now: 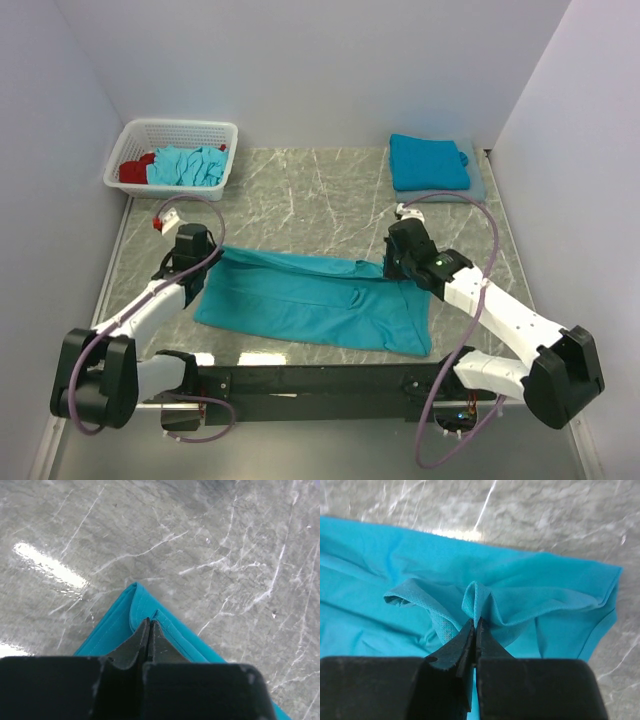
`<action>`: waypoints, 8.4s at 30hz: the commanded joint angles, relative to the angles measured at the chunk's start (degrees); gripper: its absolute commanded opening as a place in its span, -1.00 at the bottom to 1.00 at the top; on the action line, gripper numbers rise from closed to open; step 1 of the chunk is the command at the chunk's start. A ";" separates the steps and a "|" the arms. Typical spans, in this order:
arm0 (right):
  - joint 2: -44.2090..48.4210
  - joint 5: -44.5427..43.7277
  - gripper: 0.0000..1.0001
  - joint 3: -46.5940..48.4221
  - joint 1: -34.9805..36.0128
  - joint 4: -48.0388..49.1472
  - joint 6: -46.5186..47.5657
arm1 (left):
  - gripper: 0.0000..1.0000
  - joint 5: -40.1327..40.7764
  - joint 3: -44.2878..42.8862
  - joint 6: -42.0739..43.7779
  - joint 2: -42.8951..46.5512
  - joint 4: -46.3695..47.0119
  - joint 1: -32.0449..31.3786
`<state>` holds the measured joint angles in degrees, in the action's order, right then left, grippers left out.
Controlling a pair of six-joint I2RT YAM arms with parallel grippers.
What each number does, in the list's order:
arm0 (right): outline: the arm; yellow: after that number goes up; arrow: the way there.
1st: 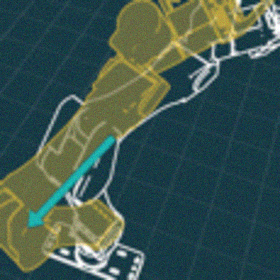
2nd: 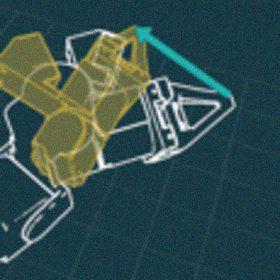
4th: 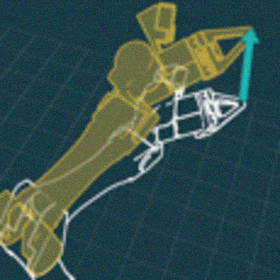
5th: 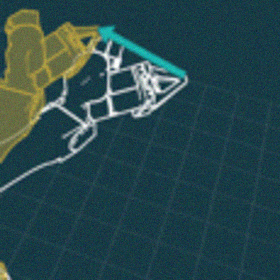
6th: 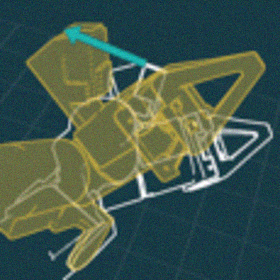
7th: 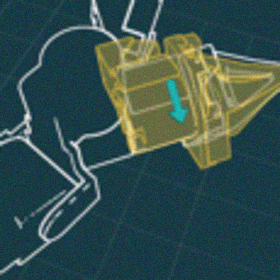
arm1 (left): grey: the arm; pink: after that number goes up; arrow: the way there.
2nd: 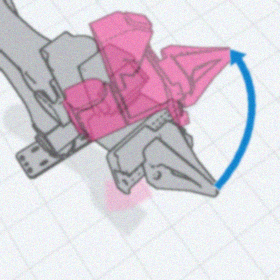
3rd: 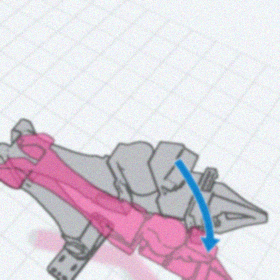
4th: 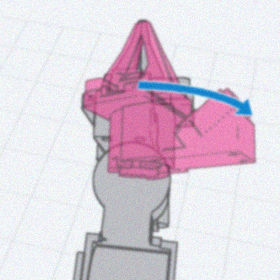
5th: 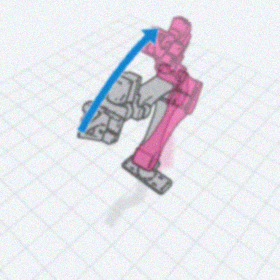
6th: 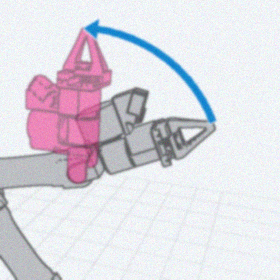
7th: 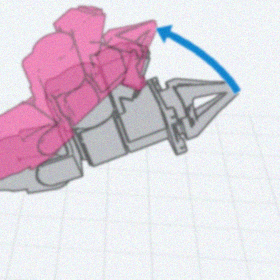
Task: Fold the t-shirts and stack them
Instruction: Fold the tshirt
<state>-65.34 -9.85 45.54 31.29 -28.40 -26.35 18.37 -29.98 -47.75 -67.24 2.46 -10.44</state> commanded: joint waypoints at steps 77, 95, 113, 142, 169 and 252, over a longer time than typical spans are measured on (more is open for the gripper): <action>5.34 23.20 0.96 -11.96 -9.30 -0.26 -5.38 | 0.99 -22.23 -0.70 -4.37 -1.47 8.09 -0.81; -39.14 26.63 0.96 18.16 -16.35 6.08 -0.72 | 0.98 -28.57 12.12 -7.53 -2.81 12.30 -0.90; -82.31 36.64 0.96 87.26 -13.71 -14.32 4.29 | 0.99 -24.17 23.30 -27.22 19.86 -0.16 -16.97; -46.63 17.23 0.98 42.27 -6.59 -4.29 5.25 | 0.99 -31.73 -6.32 6.96 -7.89 -16.52 -29.37; -74.51 24.97 0.98 84.90 -9.67 -10.10 11.49 | 0.99 -40.61 -20.21 3.80 -24.43 -10.28 -33.16; 6.01 21.36 -0.94 -16.46 15.73 4.76 -13.30 | -0.99 -28.83 11.44 -15.71 15.92 -12.31 -36.85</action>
<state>-60.99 14.15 25.32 46.59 -23.81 -42.22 -10.59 -16.71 -63.96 -51.64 -13.80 -46.98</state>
